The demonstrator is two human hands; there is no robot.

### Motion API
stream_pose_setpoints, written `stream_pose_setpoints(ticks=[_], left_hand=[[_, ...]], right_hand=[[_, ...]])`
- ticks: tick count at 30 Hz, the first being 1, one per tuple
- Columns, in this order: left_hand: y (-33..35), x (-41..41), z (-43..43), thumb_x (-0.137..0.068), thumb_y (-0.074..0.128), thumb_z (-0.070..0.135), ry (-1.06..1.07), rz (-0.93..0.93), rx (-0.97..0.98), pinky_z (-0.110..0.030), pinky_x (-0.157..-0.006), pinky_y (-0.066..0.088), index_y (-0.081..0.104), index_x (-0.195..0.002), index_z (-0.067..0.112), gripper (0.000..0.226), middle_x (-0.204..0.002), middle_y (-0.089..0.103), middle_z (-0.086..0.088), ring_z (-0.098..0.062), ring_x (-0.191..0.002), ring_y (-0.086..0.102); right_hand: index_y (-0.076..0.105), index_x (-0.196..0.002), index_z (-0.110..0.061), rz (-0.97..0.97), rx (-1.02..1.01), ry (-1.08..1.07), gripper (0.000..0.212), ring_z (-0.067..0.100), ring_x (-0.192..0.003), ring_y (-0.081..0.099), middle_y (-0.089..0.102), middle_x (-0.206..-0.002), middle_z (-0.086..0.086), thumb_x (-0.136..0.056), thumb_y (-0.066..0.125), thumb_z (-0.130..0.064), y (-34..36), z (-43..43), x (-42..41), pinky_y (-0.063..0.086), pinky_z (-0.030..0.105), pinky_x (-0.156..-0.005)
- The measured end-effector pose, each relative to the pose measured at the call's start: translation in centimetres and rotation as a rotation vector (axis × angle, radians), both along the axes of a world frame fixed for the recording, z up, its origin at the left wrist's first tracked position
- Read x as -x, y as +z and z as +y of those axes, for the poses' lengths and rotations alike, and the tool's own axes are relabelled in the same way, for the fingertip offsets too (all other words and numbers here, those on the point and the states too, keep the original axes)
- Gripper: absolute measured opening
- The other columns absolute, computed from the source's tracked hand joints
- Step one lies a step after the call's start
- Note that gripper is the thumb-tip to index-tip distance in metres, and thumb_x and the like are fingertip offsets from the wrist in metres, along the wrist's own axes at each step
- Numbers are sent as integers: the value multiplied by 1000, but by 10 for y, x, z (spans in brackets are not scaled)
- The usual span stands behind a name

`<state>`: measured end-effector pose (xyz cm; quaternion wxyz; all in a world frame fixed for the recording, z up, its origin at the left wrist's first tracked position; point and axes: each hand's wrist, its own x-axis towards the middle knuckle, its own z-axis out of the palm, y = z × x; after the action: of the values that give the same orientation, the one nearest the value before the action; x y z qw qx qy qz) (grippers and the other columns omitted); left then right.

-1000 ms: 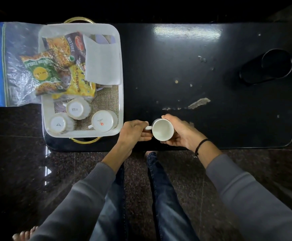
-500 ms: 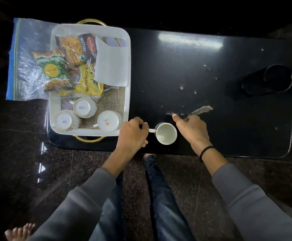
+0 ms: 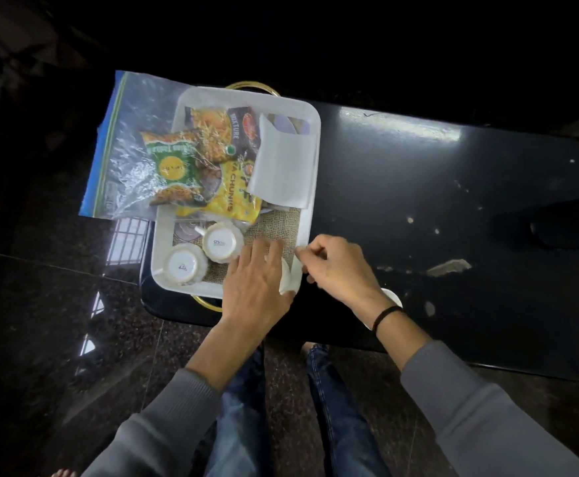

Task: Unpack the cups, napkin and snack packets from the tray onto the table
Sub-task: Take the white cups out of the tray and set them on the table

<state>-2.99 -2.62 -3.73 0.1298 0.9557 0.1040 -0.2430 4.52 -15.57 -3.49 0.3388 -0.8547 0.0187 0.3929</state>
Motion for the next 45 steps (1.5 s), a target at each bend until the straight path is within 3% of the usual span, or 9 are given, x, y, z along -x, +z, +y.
stream_pose_setpoints(ticks=[7,13,19,21,25,30,35,41,45], left_hand=[[-10,8,14,-86,74,22,10,-7,106,-31,-80,57,38,-141,20,65,-138,45,0,-20,-126,48],[3,8,15,-82,81,20,121,-166,249,-36,-79,54,46,-141,12,70,-132,54,-7,-28,-112,61],[30,-6,0,-68,86,49,518,-269,483,-27,-79,48,55,-129,30,71,-113,64,6,-15,-99,61],[37,-15,-7,-63,84,59,607,-246,571,-26,-76,55,57,-123,39,69,-106,66,15,-8,-95,66],[40,-37,-27,-59,89,59,690,-168,864,-34,-84,63,66,-116,33,67,-104,76,13,-2,-96,73],[34,-62,-69,-70,89,46,621,8,1125,-34,-91,60,72,-117,22,55,-107,80,4,-12,-100,76],[25,-82,-108,-78,86,38,476,168,1200,-22,-86,59,71,-121,25,47,-113,77,7,-8,-105,74],[13,-94,-157,-72,93,31,214,338,1077,-16,-85,57,69,-121,28,55,-112,77,14,0,-104,72],[3,-92,-180,-74,91,25,64,402,956,-14,-88,55,66,-129,26,60,-116,76,11,1,-106,70]], right_hand=[[71,-94,-18,-13,44,112,27,16,-83,73,75,-91,-3,-99,59,-42,-6,11,2,51,22,-60],[71,-96,-19,-44,0,19,25,16,-81,74,76,-88,-3,-98,61,-43,-2,-3,1,63,43,-80],[69,-98,-29,15,-181,-200,41,8,-93,72,75,-97,-10,-91,55,-68,11,-30,-4,59,41,-93],[70,-99,-33,109,-283,-237,50,8,-103,71,75,-106,-11,-86,51,-78,14,-45,-7,56,41,-100],[74,-109,-29,202,-508,-373,55,11,-110,71,76,-113,-6,-84,58,-77,18,-79,-16,53,38,-102],[76,-108,-25,196,-669,-555,33,14,-97,73,77,-105,-1,-90,68,-52,23,-131,-23,54,31,-83],[71,-121,-11,150,-633,-723,48,20,-103,75,78,-112,5,-82,82,-36,25,-180,-16,59,27,-82],[74,-117,-27,-15,-410,-675,57,6,-109,72,78,-114,-8,-66,91,-45,24,-242,7,55,29,-93],[70,-110,-36,-32,-144,-595,57,-2,-98,71,76,-105,-16,-62,89,-60,10,-263,22,54,20,-81]])
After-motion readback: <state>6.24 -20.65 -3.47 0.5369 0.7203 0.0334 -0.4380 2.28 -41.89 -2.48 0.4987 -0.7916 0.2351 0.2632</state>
